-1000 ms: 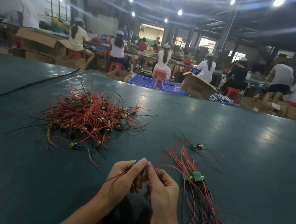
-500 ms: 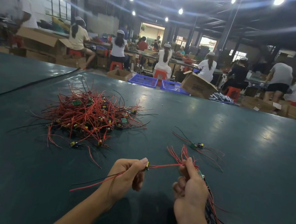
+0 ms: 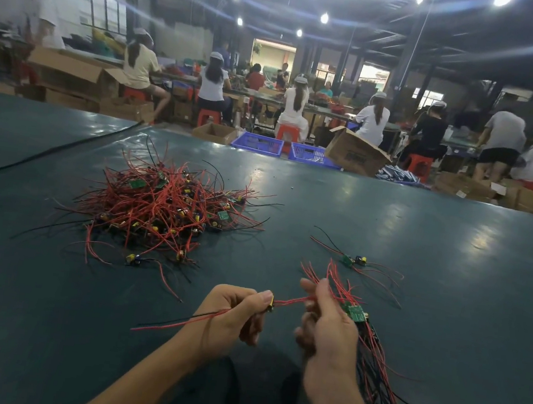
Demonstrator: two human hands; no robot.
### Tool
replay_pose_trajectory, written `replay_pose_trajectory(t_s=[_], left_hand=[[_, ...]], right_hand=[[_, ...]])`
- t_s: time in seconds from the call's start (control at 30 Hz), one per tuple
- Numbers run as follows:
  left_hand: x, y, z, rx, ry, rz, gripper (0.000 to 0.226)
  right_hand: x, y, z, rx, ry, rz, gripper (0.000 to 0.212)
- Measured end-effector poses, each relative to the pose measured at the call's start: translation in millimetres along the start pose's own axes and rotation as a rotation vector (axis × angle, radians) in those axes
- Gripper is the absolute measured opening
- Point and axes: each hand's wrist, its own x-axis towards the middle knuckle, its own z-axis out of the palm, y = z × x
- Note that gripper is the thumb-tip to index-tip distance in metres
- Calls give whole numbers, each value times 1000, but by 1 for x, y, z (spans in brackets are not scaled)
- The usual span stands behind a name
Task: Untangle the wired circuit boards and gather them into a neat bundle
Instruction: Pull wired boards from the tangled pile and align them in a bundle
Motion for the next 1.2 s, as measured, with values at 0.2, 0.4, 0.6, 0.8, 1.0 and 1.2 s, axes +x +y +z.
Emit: replay_pose_trajectory(t_s=[0.2,0.4,0.6,0.8,1.0,1.2], left_hand=[[-1,1,0,26,-52,22,44],[1,3,-9,-9,-33,25,42],[2,2,-14,-2,-18,35,44],[1,-6,-5,68,106,64,43],[-5,-21,-5,502,62,163,45],[-6,-20,-5,654,-66,163,23]], right_hand=[[16,-16,-20,186,36,9,29],[16,-18,-22,182,-76,-38,30],[17,-19,-21,127,-79,-66,32],[3,-10,-10,-139,-123,-17,27],[-16,10,5,-463,-273,-258,18],[-7,8,-2,-445,-118,-299,10]])
